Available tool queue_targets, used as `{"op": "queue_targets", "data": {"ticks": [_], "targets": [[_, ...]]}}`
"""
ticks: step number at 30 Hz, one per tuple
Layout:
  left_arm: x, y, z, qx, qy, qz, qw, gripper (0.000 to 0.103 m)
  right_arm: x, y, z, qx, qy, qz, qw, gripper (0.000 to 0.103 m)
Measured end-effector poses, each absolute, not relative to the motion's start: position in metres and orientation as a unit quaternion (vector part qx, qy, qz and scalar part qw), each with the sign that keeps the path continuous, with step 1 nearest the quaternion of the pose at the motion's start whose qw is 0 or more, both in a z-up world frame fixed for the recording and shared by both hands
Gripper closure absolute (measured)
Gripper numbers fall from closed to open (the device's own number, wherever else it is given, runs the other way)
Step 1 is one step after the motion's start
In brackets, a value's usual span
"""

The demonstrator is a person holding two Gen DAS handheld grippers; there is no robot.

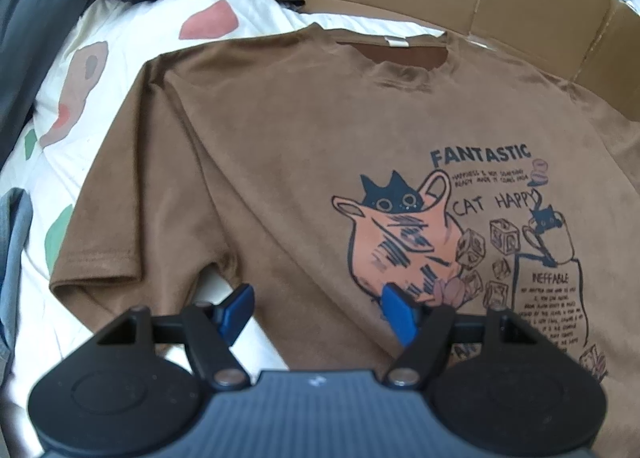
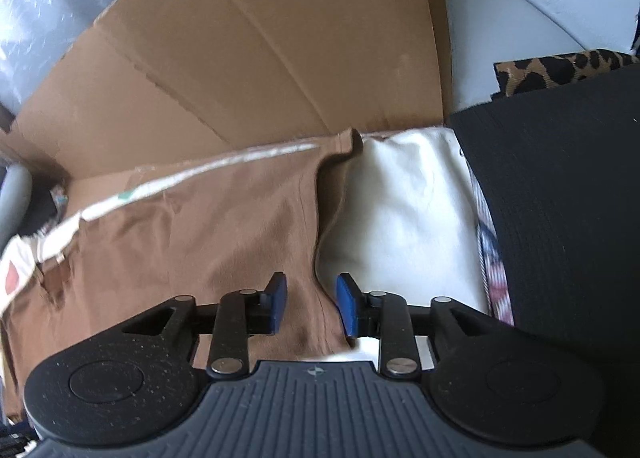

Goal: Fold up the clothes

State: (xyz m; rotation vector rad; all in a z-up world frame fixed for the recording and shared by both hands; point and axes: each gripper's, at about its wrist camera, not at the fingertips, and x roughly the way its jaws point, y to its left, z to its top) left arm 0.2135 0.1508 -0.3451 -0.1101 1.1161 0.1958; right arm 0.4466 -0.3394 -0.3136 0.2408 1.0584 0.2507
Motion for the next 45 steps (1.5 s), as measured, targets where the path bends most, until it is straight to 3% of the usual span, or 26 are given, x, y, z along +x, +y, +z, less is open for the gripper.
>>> {"op": "queue_targets", "data": {"ticks": [9, 11, 17, 36, 42, 45], "targets": [[0.198, 0.15, -0.346, -0.071, 0.537, 0.09, 0.835, 0.03, 0.437, -0.329, -0.343, 0.078, 0.525, 0.109, 0.841, 0.061], [0.196, 0.15, -0.346, -0.074, 0.538, 0.089, 0.835, 0.03, 0.436, -0.33, -0.341, 0.075, 0.525, 0.11, 0.841, 0.097], [0.191, 0.15, -0.345, -0.078, 0.536, 0.088, 0.836, 0.03, 0.427, -0.34, -0.326, 0.077, 0.516, 0.116, 0.845, 0.099], [0.176, 0.177, -0.32, -0.067, 0.515, 0.127, 0.845, 0.03, 0.409, -0.342, -0.307, 0.039, 0.506, 0.077, 0.859, 0.094], [0.167, 0.209, -0.298, -0.049, 0.505, 0.157, 0.847, 0.03, 0.391, -0.336, -0.29, 0.054, 0.476, 0.101, 0.872, 0.072], [0.164, 0.227, -0.286, -0.042, 0.499, 0.168, 0.849, 0.03, 0.383, -0.329, -0.284, 0.067, 0.468, 0.111, 0.874, 0.07]]}}
